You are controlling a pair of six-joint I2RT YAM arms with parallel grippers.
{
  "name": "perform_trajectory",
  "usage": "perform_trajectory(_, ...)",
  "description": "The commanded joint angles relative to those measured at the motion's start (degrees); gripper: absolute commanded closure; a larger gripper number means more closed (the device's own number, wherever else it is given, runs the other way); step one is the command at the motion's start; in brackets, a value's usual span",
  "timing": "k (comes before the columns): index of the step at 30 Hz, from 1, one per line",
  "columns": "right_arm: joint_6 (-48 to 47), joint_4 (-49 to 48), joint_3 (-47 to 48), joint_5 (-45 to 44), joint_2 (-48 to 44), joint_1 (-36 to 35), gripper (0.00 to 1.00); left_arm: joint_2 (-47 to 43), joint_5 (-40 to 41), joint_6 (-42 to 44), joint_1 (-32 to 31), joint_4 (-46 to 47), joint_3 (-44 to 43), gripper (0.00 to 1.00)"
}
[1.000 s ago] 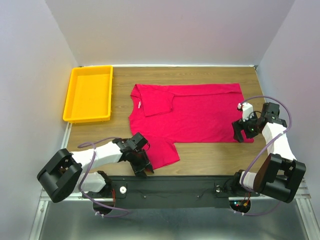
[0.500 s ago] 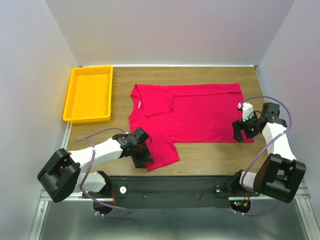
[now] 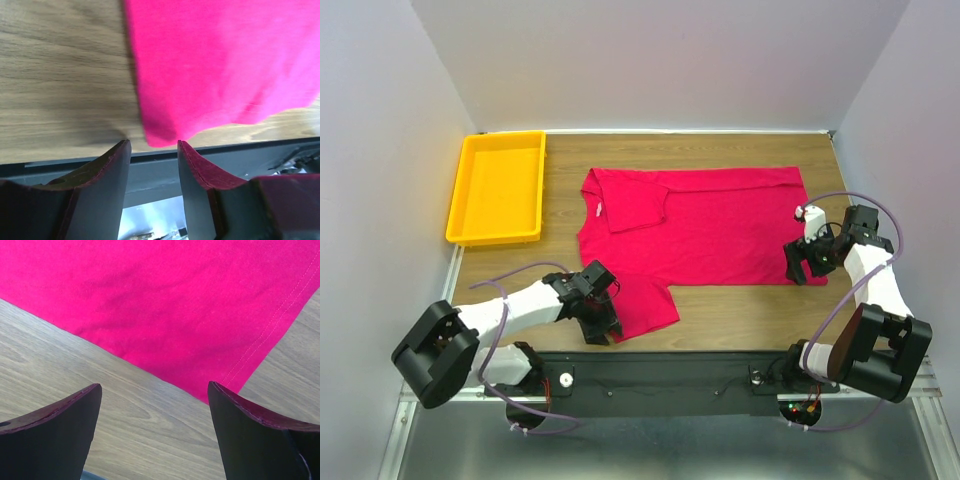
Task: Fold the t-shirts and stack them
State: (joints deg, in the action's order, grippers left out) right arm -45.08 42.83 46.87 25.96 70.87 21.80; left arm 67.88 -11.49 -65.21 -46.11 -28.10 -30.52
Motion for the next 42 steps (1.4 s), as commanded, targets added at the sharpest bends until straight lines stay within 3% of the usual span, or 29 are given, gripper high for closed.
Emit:
perform_trajectory(1, 0.43, -1.87, 1.56, 1.03, -0.56, 0.52, 0.08, 3.04, -1.87, 0.43, 0.05, 3.12, 1.52, 0.48)
perform_trajectory(6, -0.09, -1.87, 1.12, 0.41, -0.82, 0.61, 0.08, 6.03, -0.91, 1.05, -0.03, 4.37, -0.14, 0.50)
perform_trajectory(11, -0.18, -1.87, 0.68, 0.41, -1.00, 0.78, 0.08, 7.44, 0.76, 2.19, -0.04, 4.19, -0.68, 0.68)
perform_trajectory(13, -0.27, -1.87, 0.50, 0.33, -1.35, 0.79, 0.08, 7.45, 1.64, 2.54, -0.03, 3.41, -0.24, 0.69)
perform_trajectory(17, -0.71, -1.78, 0.24, -0.46, -1.53, 0.87, 0.08, 5.17, 3.75, 2.89, 0.05, 2.96, 0.99, 0.89)
perform_trajectory(21, -1.85, -1.78, -0.55, -3.00, -1.61, 1.05, 0.08, 2.10, 6.38, 4.91, 0.05, 0.68, -0.58, 1.00)
perform_trajectory(34, 6.23, -2.22, 3.84, -5.13, 8.84, 10.88, 0.14, -1.08, 4.19, 8.52, 0.05, 5.32, -2.26, 1.00)
perform_trajectory(42, 12.99, -5.73, 8.85, -3.54, 14.29, 13.00, 0.19, -0.82, 1.38, 10.54, -0.04, 8.50, -2.17, 1.00)
